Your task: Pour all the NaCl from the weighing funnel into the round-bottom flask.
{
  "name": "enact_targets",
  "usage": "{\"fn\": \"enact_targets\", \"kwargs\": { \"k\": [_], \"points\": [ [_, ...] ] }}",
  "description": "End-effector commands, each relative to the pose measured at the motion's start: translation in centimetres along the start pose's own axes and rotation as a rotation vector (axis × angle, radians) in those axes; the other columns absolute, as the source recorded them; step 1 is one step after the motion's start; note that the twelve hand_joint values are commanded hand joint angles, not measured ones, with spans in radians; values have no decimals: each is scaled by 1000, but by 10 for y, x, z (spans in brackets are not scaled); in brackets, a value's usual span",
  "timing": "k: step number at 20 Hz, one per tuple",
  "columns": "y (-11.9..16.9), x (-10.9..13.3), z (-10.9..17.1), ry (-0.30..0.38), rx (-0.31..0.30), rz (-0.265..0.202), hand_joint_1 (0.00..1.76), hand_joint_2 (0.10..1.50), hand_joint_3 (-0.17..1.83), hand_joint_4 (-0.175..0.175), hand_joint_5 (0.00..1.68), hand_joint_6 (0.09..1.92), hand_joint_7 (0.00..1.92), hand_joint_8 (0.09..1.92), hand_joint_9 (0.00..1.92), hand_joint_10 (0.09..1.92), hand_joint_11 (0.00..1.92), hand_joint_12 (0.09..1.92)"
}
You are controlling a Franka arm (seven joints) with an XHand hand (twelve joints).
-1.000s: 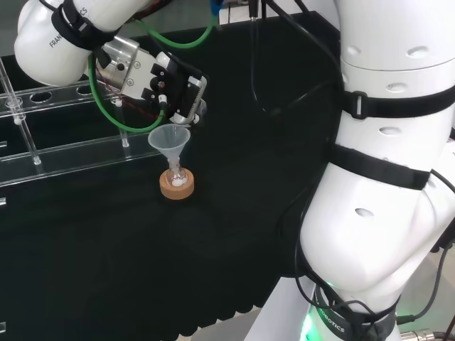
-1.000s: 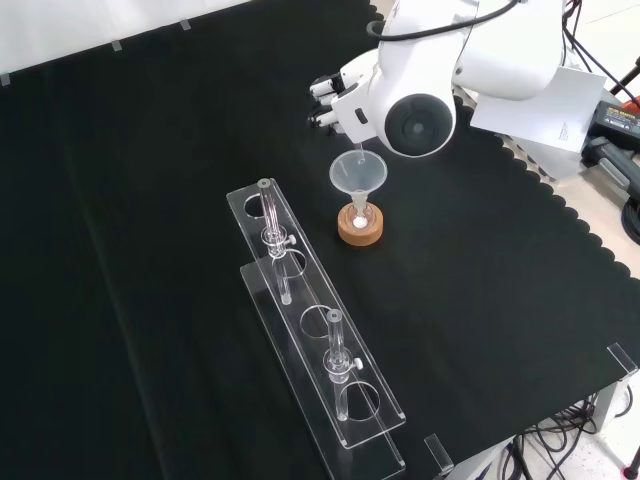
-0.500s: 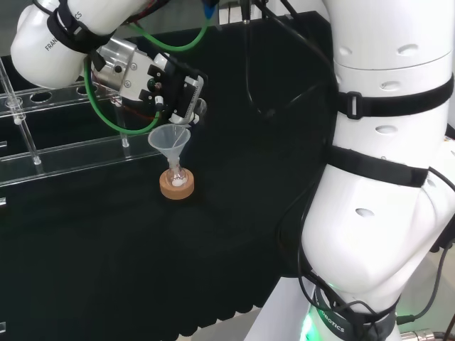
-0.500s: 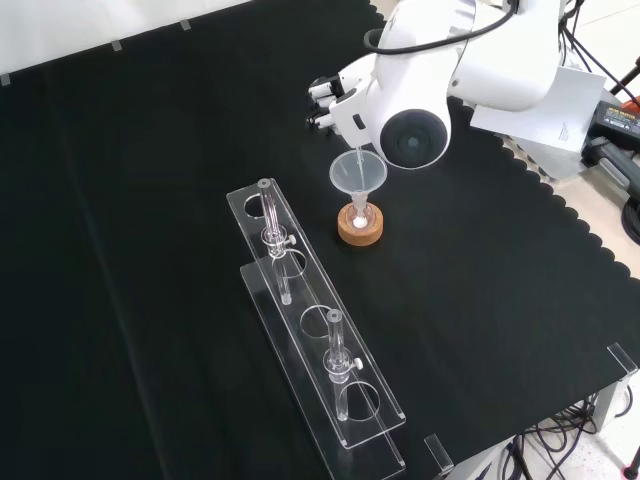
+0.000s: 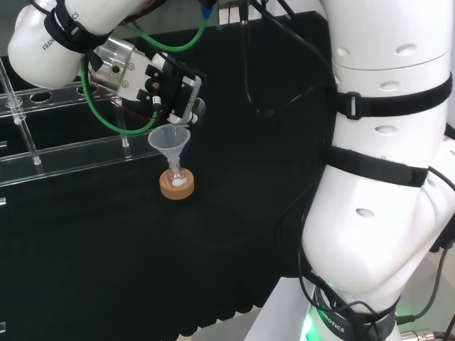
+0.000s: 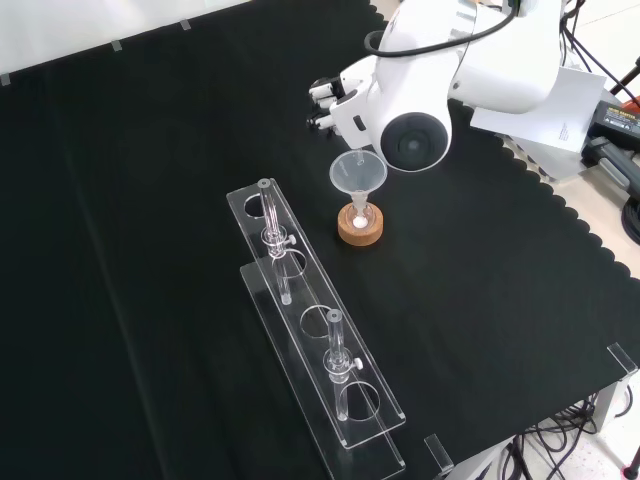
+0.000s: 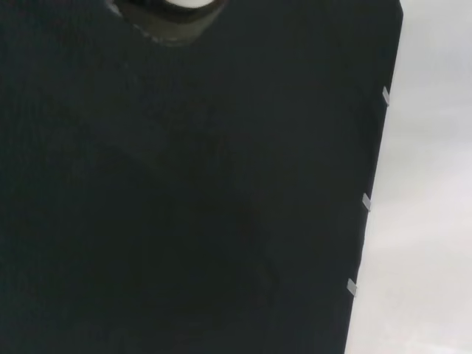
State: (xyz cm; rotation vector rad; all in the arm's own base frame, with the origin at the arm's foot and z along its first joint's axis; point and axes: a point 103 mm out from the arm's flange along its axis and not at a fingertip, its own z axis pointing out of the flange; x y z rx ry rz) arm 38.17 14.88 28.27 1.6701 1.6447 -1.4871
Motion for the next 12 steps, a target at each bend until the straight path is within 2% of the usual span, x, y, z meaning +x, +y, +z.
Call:
{"fn": "enact_targets", "kwargs": {
  "k": [1, 12],
  "points": [
    [-1, -1, 0, 32, -5, -1, 1129, 1043, -175, 175, 1368, 373, 464, 632, 843, 309, 704, 1064],
    [1, -5, 13, 170, -16, -22, 1129, 1043, -175, 175, 1368, 373, 462, 632, 842, 312, 702, 1067]
  ]
}}
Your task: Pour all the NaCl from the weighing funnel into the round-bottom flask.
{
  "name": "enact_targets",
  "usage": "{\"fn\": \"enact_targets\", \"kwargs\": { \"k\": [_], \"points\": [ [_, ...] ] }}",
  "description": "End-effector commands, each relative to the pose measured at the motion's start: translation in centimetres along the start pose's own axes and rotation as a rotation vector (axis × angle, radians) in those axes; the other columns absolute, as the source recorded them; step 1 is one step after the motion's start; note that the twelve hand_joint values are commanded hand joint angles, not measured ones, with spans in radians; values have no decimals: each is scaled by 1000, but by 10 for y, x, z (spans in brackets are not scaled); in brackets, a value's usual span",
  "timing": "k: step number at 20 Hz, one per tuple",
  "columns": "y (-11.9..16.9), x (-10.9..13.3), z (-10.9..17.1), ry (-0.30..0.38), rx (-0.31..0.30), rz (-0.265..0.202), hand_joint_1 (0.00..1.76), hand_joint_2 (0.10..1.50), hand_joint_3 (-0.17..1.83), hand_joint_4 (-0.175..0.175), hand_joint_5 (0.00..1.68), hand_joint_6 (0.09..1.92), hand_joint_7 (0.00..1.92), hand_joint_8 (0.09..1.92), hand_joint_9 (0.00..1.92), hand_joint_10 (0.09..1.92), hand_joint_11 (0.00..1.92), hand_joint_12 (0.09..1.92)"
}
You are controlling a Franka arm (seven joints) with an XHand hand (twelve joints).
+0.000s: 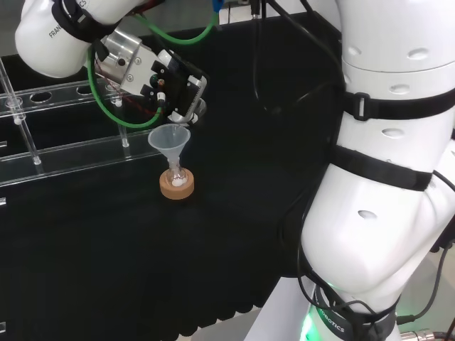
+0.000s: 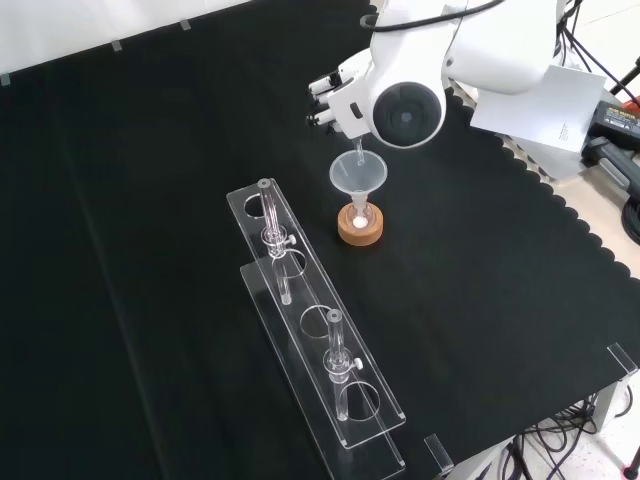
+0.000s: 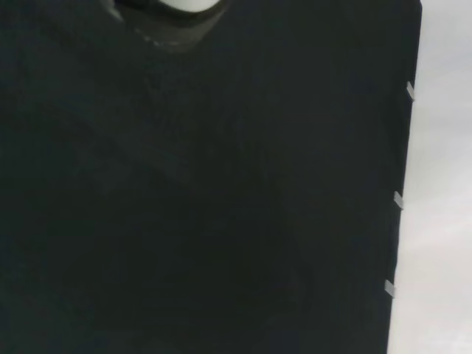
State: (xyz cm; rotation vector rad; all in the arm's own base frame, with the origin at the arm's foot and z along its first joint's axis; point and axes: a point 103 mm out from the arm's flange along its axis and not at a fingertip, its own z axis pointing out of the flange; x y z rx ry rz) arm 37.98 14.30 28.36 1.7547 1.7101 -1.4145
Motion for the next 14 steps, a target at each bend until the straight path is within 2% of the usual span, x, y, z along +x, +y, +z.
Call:
{"fn": "enact_targets", "kwargs": {
  "k": [1, 7, 14],
  "points": [
    [2, -3, 9, 95, 1, -16, 1129, 1043, -175, 175, 1368, 373, 463, 633, 842, 312, 701, 1067],
    [3, -8, 16, 206, -20, -21, 1129, 1043, -175, 175, 1368, 373, 469, 636, 846, 316, 695, 1069],
    [6, -9, 22, 286, -52, -29, 1128, 1043, -175, 175, 1368, 373, 479, 639, 849, 320, 685, 1073]
  ]
}}
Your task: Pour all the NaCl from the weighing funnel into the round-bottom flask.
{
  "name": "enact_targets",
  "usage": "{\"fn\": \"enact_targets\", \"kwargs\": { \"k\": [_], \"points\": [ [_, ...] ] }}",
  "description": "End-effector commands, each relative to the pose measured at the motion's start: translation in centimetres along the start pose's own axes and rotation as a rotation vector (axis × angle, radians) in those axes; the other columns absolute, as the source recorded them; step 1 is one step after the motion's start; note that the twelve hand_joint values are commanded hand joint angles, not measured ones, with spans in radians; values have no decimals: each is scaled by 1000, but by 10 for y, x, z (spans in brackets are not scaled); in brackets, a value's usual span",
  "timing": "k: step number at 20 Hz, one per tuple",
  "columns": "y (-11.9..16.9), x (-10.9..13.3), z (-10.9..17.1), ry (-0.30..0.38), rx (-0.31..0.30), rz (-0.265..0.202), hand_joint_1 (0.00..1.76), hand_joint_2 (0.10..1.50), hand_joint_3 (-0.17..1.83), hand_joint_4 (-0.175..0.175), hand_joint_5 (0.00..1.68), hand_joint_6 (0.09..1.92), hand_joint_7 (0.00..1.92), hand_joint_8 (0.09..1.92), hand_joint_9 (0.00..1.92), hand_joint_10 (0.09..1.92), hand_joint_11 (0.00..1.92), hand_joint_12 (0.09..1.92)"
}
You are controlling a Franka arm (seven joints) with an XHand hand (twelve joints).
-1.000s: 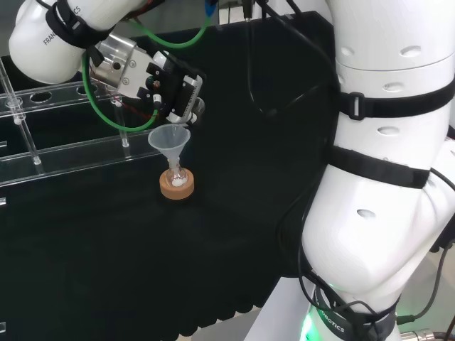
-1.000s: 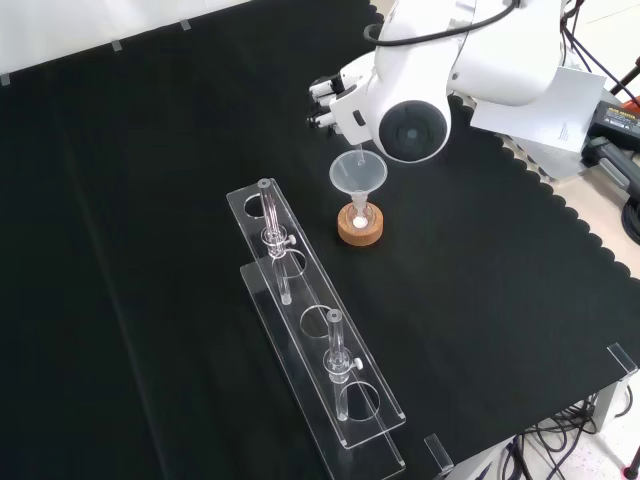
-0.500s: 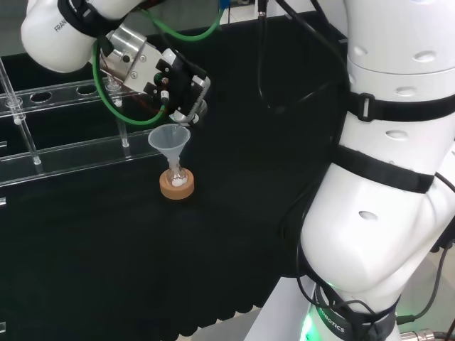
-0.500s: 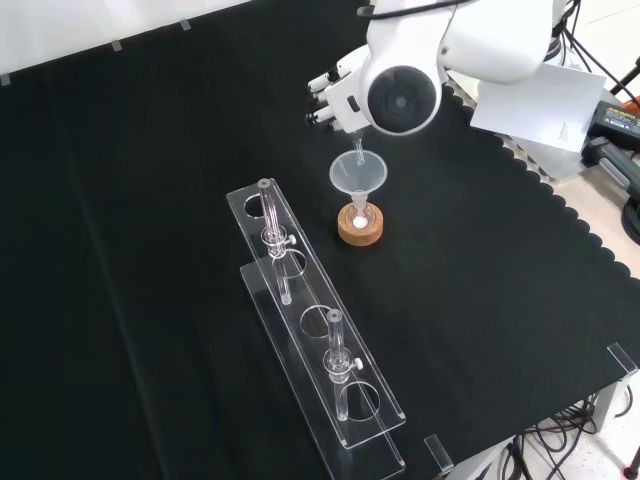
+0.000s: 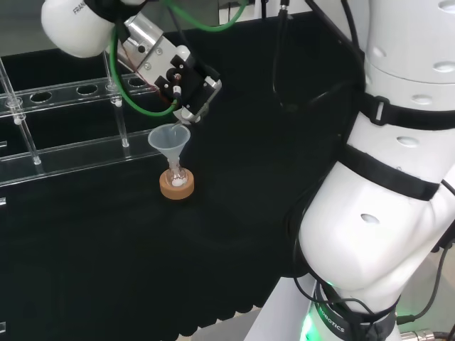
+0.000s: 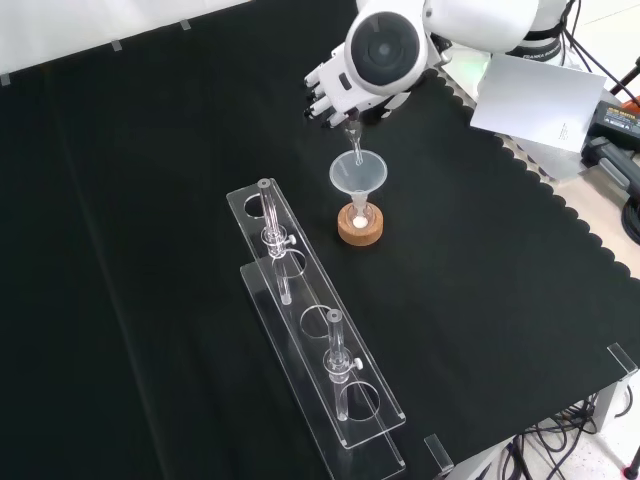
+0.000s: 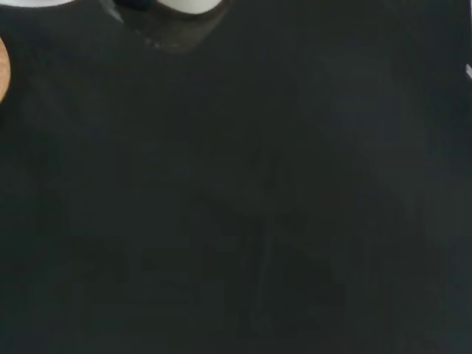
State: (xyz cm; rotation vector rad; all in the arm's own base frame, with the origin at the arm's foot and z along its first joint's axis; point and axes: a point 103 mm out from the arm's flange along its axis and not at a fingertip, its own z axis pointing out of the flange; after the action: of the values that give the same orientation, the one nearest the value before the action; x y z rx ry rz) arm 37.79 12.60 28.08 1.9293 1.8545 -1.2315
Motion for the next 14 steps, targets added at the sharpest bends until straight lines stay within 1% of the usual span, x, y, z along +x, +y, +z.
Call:
{"fn": "enact_targets", "kwargs": {
  "k": [1, 5, 14],
  "points": [
    [3, -4, 7, 87, -16, -8, 1128, 1043, -175, 175, 1368, 373, 480, 639, 849, 320, 684, 1074],
    [4, -6, 10, 141, -24, -15, 1128, 1043, -175, 175, 1367, 373, 482, 639, 848, 321, 680, 1077],
    [5, -15, 16, 222, -58, -9, 1128, 1043, -175, 175, 1367, 374, 483, 638, 845, 323, 677, 1083]
  ]
}}
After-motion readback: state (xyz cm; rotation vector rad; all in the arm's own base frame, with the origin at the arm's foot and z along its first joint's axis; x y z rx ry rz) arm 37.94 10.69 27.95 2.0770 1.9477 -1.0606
